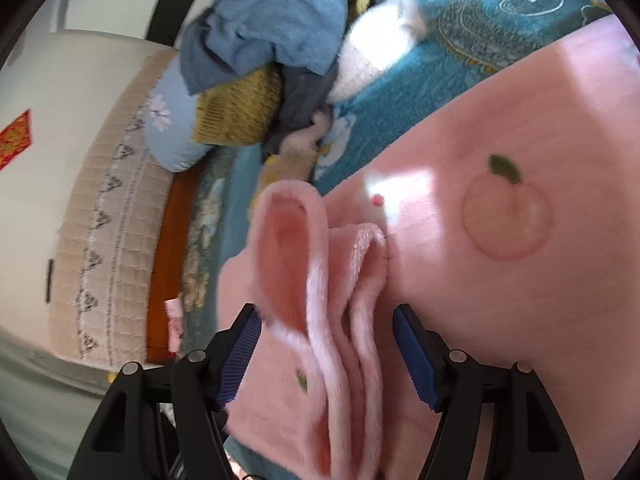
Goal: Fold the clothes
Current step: 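Open the left gripper over the folded pink garment while the right gripper grasps its edge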
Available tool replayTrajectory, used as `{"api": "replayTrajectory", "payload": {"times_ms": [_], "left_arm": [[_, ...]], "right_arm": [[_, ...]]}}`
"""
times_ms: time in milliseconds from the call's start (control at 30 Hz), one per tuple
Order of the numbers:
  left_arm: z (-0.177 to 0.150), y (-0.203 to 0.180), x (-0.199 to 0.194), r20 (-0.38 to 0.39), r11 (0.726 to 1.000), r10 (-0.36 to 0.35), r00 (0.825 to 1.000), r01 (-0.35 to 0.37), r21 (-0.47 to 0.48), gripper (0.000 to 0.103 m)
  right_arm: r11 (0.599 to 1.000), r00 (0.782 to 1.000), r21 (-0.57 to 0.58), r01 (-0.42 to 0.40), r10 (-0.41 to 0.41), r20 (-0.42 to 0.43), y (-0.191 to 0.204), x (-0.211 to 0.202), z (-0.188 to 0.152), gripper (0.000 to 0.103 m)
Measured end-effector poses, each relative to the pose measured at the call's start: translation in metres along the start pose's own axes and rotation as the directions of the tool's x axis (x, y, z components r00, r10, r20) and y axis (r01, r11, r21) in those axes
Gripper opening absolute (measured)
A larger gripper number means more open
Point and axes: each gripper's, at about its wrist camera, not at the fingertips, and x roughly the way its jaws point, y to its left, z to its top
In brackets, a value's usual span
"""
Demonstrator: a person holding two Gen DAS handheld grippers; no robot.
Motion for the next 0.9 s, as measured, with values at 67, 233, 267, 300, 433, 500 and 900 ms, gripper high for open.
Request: {"api": "replayTrajectory", "payload": {"times_ms": [67,233,267,300,433,500,900], "left_arm": [[0.001,0.000,-0.001,0.008,1.000,-0.007,1.000,0.007,0.001,0.059],[0.003,0.001,-0.006,0.032,1.000,-0.020,0.999,0.020,0.005,0.059],[0.003,0.002,-0.008,0.038,1.000,-0.024,0.999,0.024,0.000,0.059],[0.003,0.003,-0.009,0.044,1.000,-0.028,0.999,0.028,-0.005,0.059],[0.005,0.005,-0.014,0.070,0.999,-0.040,0.997,0.041,-0.009,0.059],[0.006,0.003,-0.016,0.076,0.999,-0.047,0.996,0.047,-0.003,0.059],[0.005,-0.007,-0.015,0.073,0.996,-0.082,0.994,0.079,0.044,0.060]], "right_arm": [[1.000,1.000,-0.011,0.019,-0.019,0.008,0.007,0.004,0.001,0.073],[0.988,0.990,-0.091,0.124,-0.118,0.072,0.033,0.005,0.003,0.048],[0.985,0.989,-0.103,0.138,-0.132,0.071,0.037,0.005,0.003,0.033],[0.983,0.988,-0.113,0.146,-0.140,0.064,0.040,0.005,0.002,0.028],[0.941,0.975,-0.257,0.222,-0.215,0.056,0.064,-0.010,-0.011,0.017],[0.918,0.975,-0.328,0.221,-0.207,0.078,0.081,-0.029,-0.015,0.017],[0.932,0.969,-0.268,0.243,-0.220,0.115,0.051,-0.115,0.012,0.016]]}}
